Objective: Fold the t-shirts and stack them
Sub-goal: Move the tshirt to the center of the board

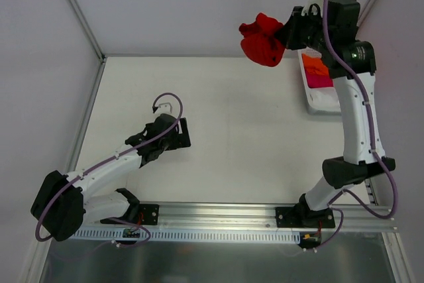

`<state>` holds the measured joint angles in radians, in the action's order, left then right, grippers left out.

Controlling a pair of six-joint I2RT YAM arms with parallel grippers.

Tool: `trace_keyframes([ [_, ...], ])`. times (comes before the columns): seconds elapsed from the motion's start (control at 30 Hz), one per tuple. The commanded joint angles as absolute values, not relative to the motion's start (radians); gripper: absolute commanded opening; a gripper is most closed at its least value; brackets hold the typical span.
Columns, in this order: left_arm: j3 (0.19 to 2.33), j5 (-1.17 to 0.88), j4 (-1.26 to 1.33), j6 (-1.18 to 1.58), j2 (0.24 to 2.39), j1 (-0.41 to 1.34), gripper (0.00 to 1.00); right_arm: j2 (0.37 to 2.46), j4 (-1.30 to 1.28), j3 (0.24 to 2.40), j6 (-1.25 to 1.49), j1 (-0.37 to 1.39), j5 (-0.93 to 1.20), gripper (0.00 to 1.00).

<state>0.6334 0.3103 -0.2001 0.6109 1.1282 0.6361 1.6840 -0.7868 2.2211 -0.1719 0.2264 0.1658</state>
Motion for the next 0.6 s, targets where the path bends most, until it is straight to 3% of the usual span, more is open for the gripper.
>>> trace_keyframes([
  [0.0,0.664,0.281,-0.172,0.624,1.137,0.649,0.99,1.635,-0.839,2.273,-0.071,0.247,0.377,0.01],
  [0.1,0.660,0.276,-0.170,0.627,1.128,0.652,0.99,1.592,-0.857,2.254,-0.051,0.305,0.410,0.01],
  [0.17,0.654,0.276,-0.172,0.632,1.112,0.655,0.99,1.569,-0.931,2.238,-0.089,0.351,0.293,0.01],
  [0.37,0.634,0.278,-0.170,0.618,1.062,0.657,0.99,1.523,-0.943,2.019,-0.141,0.412,0.304,0.01],
  [0.4,0.632,0.276,-0.170,0.617,1.058,0.657,0.99,1.517,-0.948,2.004,-0.150,0.429,0.258,0.04],
  [0.47,0.623,0.265,-0.172,0.618,1.046,0.657,0.99,1.514,-0.945,1.968,-0.173,0.449,0.261,0.27],
  [0.57,0.601,0.271,-0.173,0.627,1.029,0.658,0.99,1.513,-0.919,1.931,-0.153,0.472,0.330,0.23],
])
